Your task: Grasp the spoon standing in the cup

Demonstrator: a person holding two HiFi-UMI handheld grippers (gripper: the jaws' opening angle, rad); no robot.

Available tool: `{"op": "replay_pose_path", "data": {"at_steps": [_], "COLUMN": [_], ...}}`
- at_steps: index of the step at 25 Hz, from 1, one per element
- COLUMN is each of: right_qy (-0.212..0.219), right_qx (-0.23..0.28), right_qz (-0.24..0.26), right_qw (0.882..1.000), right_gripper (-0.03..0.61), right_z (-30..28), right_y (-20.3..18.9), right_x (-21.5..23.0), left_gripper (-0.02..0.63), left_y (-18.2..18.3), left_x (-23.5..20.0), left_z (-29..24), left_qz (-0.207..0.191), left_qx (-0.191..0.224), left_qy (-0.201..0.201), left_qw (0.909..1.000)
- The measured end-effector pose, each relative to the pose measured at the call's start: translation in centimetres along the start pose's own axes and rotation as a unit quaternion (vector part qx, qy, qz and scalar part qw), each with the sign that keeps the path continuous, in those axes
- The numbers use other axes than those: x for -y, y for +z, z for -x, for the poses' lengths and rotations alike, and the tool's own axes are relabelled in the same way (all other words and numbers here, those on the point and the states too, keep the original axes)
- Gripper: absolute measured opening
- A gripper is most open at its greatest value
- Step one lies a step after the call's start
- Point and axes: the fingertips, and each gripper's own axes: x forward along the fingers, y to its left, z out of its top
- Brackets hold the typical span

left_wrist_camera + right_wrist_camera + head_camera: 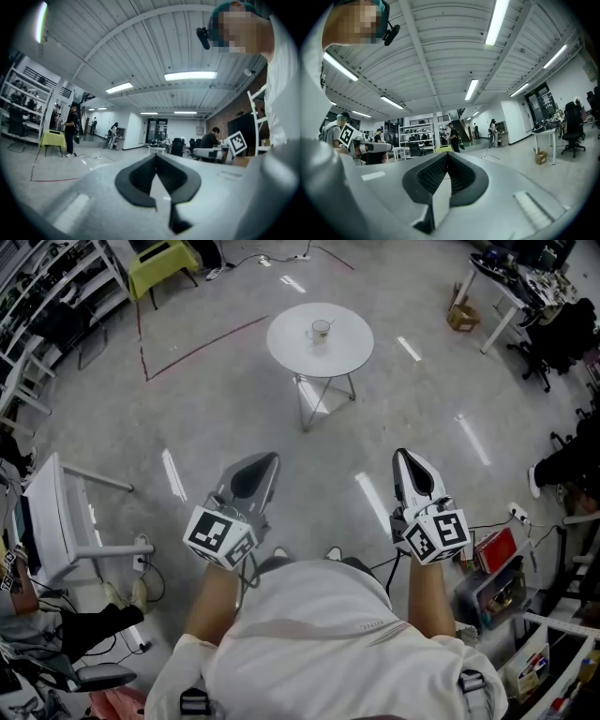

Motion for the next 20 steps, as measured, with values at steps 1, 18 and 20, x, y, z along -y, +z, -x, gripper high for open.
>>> {"op": "replay_pose_path", "data": {"at_steps": [1,18,20], "right_qy": [0.004,0.017,0.007], "right_qx": [-0.003,-0.039,-0.041], "right_qz": [-0.002,-0.027,-0.029], "right_qw": [1.0,0.999,0.999], "right_gripper": [0.003,0.003,0.003], "right_z": [0.1,-9.9,-12.5], "right_y": [-0.3,-3.0,-2.7], "right_x": [0.8,10.5,11.7], "left_gripper": [0.0,0.0,0.001], "left_y": [-0.3,-3.1,-2.7], "left_x": [0.4,-5.4,-7.5], "left_z": [-0.6,-12.5,-14.6], "left_qz": [0.001,0.015,0.015], "left_qx": [-0.002,-0.025,-0.025], "left_qy": [0.003,-0.001,-0.011], "left_qw": [1.0,0.9996,0.9995]}}
